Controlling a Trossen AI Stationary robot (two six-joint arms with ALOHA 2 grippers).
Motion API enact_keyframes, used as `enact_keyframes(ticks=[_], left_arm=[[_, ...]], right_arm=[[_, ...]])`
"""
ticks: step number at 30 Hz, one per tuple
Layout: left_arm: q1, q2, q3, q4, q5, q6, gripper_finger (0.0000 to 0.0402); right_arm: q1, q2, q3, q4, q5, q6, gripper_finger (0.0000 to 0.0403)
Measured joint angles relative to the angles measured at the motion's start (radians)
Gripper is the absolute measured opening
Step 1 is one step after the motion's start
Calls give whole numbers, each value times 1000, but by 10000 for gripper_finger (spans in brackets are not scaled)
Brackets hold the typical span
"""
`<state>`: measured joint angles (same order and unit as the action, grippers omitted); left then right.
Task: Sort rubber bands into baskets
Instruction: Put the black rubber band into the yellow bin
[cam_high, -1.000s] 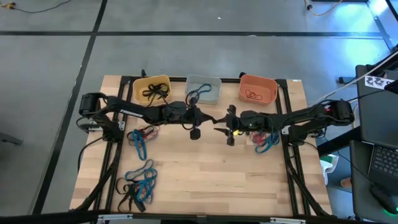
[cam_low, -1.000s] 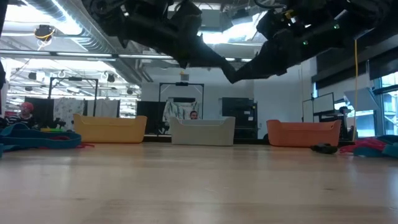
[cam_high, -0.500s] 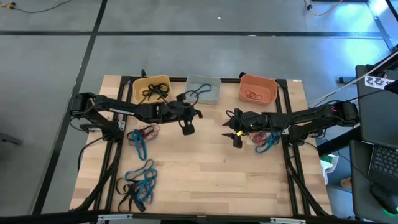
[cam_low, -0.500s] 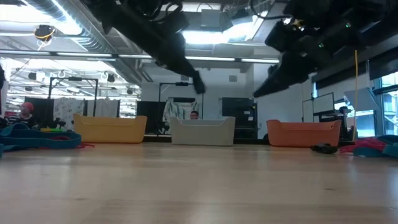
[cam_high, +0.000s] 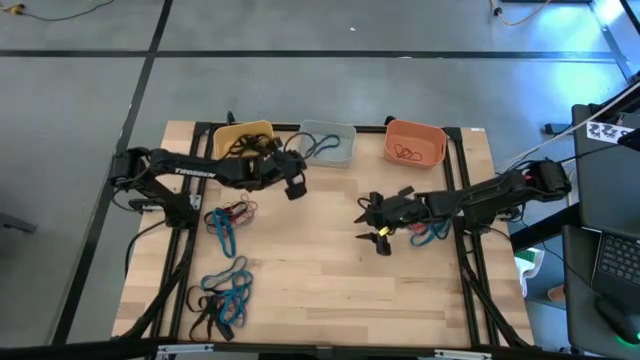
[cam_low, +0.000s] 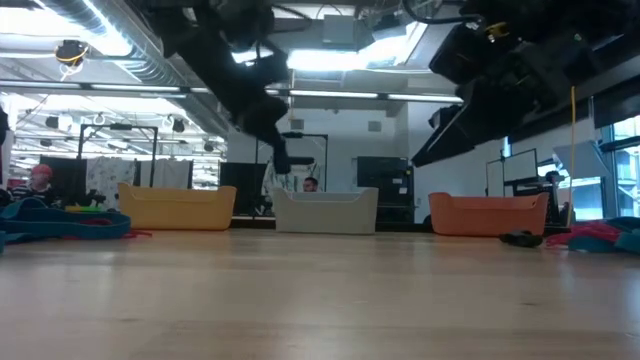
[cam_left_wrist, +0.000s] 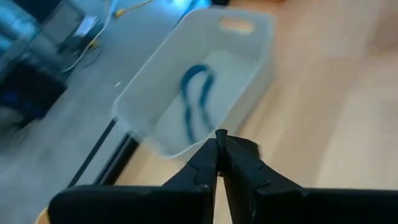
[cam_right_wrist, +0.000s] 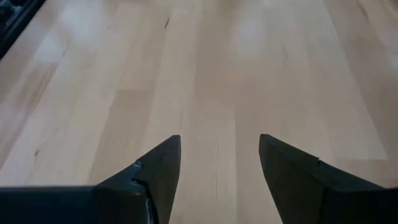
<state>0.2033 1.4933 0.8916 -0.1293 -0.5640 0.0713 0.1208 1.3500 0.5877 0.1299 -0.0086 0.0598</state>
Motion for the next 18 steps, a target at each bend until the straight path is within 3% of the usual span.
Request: enact_keyframes(ticks=[7,18], left_arm=[[53,-14,-1,-13,-79,-5,17],[212,-163,-1,-116,-80,-23,17]], right_arm=[[-3,112,0,145,0,-38,218],[-3,199,0,210,42,-42,218]])
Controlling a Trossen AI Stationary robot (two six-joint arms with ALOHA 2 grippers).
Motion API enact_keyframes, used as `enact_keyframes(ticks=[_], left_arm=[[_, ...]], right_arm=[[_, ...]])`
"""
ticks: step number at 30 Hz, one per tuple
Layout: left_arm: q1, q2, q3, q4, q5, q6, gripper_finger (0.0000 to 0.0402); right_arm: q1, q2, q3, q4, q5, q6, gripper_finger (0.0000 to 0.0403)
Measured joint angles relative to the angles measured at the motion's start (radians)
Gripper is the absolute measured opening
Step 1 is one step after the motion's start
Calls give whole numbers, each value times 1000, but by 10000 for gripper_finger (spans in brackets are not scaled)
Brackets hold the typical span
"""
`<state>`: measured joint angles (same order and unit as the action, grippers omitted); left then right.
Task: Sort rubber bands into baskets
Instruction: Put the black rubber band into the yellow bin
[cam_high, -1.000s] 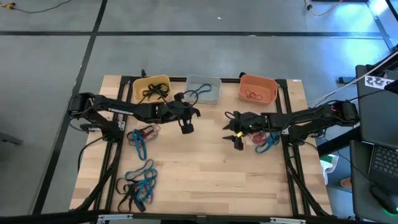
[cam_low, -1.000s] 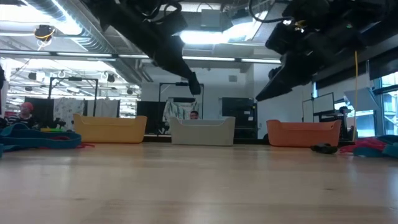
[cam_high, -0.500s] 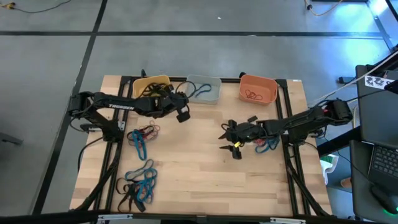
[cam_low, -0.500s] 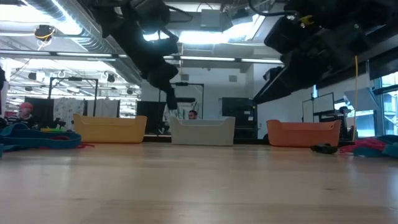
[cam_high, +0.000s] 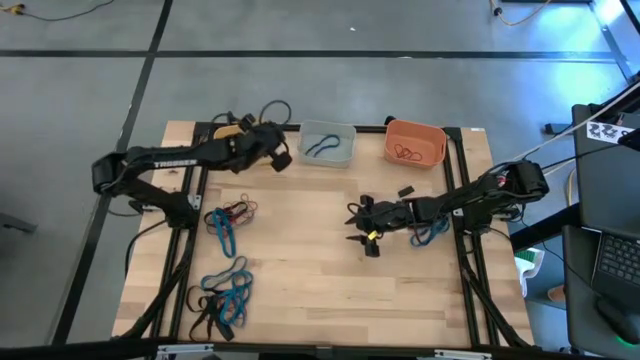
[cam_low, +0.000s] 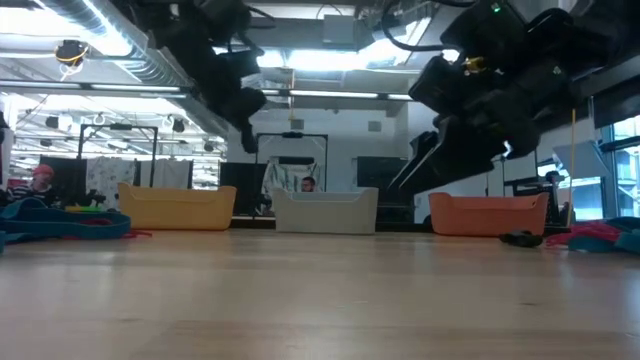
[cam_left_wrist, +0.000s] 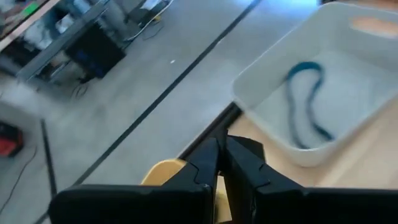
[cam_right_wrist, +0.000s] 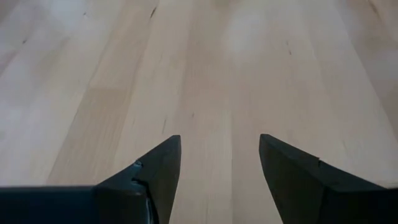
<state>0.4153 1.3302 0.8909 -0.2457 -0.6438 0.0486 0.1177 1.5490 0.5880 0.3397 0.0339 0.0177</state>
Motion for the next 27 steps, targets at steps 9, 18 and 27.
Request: enact_keyframes(ticks=[9,18,27], left_arm=[[148,15,0,-150,6,-71,17],[183,15,0,-224,37,-130,23],[183,15,0,-245,60,-128,95]], right_arm=[[0,0,0,1,0,0,218],[0,0,0,3,17,0,218],[0,0,0,3,17,0,218]])
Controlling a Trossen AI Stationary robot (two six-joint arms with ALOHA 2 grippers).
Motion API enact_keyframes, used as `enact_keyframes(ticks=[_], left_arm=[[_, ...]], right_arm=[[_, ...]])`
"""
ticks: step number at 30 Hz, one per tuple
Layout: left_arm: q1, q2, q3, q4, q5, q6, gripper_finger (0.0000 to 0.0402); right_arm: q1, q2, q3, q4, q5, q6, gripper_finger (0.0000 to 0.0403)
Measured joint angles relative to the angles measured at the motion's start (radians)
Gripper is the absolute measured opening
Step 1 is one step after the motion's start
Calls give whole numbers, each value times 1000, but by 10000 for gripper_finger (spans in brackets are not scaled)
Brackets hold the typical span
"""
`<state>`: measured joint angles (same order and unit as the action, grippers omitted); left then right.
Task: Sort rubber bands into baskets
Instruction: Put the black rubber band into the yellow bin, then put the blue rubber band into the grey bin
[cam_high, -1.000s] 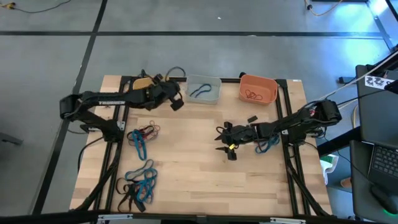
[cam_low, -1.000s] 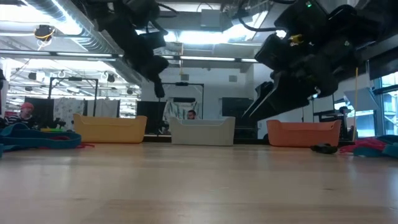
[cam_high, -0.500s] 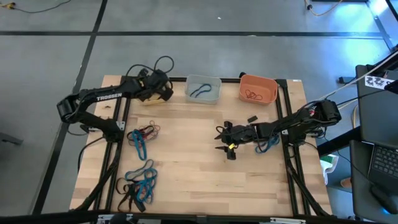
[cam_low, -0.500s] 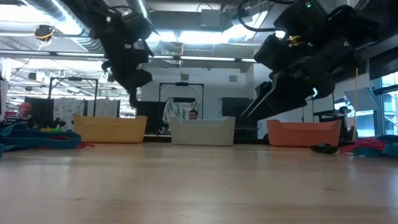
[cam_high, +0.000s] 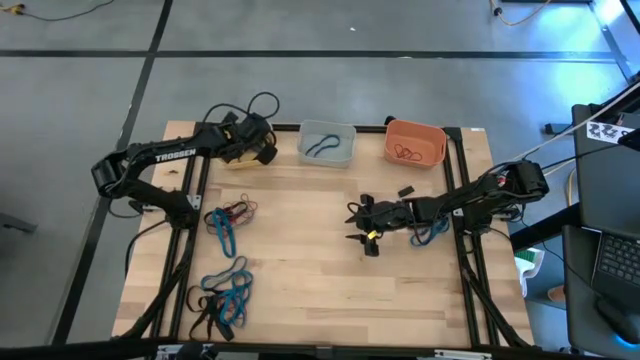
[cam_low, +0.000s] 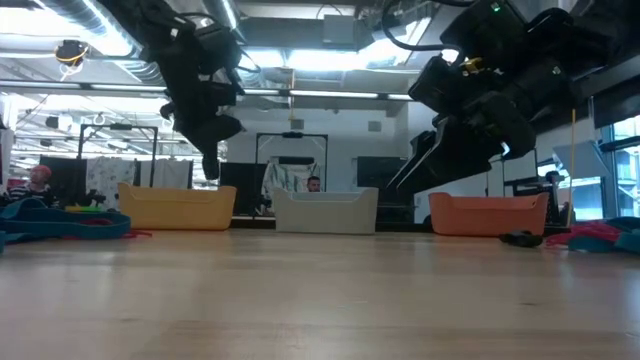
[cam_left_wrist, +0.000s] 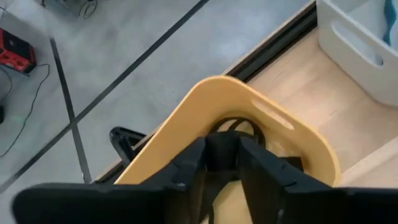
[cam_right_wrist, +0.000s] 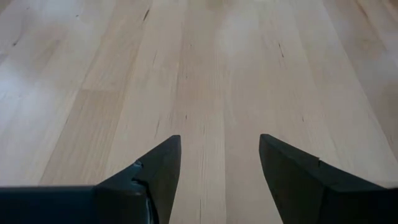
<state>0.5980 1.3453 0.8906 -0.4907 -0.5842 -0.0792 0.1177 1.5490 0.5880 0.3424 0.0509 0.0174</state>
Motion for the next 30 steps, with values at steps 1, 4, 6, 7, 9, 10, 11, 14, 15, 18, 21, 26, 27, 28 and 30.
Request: enact_keyframes(ticks=[1,4,6,7,9,10,11,14,15,18,21,26,27,28,30], left_arm=[[0,0,0,-7,0,-5,104],[0,0,0,-53,32,-40,124],[0,0,0,-94,92,-51,131],[0,0,0,-115,114,-51,134],[1,0,0,-131,120,-49,136],[5,0,0,-128,113,-48,137],[9,0,0,-127,108,-55,136],[10,0,0,-139,119,-74,134],[1,0,0,-146,140,-75,133],[-39,0,0,-170,228,-76,131],[-105,0,0,-192,270,-102,131],[-266,-2,0,-311,315,-141,130],[-300,-2,0,-335,314,-147,130],[-332,-2,0,-357,314,-154,130],[-394,-2,0,-394,315,-181,130]], right_arm=[[0,0,0,0,0,0,218],[0,0,0,0,0,0,218],[0,0,0,0,6,0,218],[0,0,0,0,10,0,218],[0,0,0,0,10,0,218],[0,0,0,0,11,0,218],[0,0,0,0,11,0,218],[0,0,0,0,11,0,218],[0,0,0,1,11,0,218],[0,0,0,0,13,0,218],[0,0,0,0,21,0,218],[0,0,0,0,22,0,218],[0,0,0,0,22,0,218],[0,0,0,0,22,0,218],[0,0,0,0,22,0,218]])
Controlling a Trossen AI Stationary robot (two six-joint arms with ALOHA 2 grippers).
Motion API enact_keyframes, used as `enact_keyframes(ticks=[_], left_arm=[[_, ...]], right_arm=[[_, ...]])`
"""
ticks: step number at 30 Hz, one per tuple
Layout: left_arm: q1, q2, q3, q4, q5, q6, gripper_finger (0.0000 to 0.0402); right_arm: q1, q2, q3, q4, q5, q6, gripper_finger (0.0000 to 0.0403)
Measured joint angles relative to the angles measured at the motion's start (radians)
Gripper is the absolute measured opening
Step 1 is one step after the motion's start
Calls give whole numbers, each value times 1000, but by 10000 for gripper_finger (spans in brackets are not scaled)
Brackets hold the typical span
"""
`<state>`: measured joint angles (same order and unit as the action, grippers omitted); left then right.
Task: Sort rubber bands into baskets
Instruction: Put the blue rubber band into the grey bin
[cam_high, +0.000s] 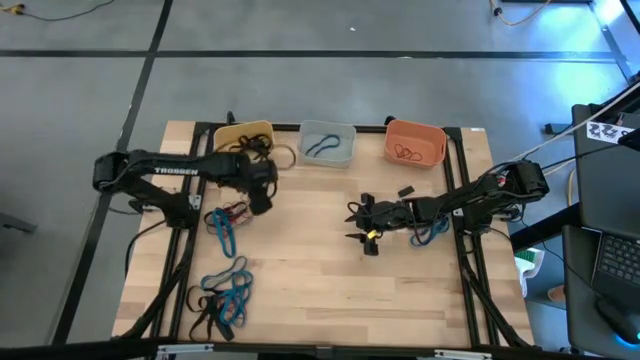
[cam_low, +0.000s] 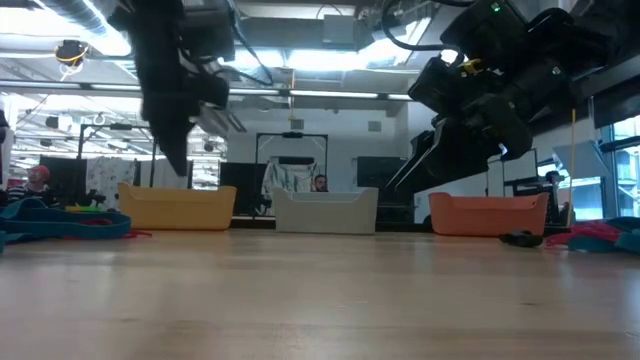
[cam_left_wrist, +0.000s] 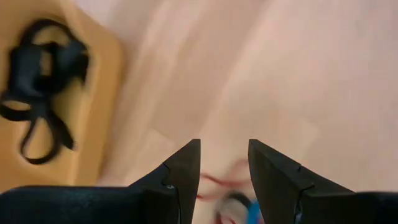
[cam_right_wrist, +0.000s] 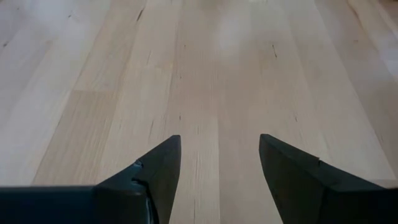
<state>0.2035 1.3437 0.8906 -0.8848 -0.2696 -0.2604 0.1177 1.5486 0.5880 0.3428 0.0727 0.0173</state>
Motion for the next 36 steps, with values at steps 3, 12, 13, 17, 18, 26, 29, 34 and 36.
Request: enact_keyframes(ticks=[3,12,13,17,18,26,29,34,36], left_arm=[[-73,0,0,-45,1,-52,130],[-196,0,-70,-97,5,-144,130],[-203,0,-84,-97,11,-152,130],[-223,0,-134,-84,28,-187,130],[-225,0,-145,-73,35,-188,130],[-221,0,-229,83,44,-163,130],[-208,5,-249,98,43,-163,130],[-190,6,-265,119,40,-153,130],[-183,6,-265,115,39,-141,130]], right_arm=[[0,0,0,0,0,1,218],[0,0,0,0,-1,2,218],[0,0,0,0,-1,2,218],[0,0,0,4,-1,3,218],[0,0,0,5,-1,3,218],[0,0,0,8,6,3,218],[0,0,0,7,6,3,218],[0,0,0,7,6,1,218],[0,0,0,7,6,1,218]])
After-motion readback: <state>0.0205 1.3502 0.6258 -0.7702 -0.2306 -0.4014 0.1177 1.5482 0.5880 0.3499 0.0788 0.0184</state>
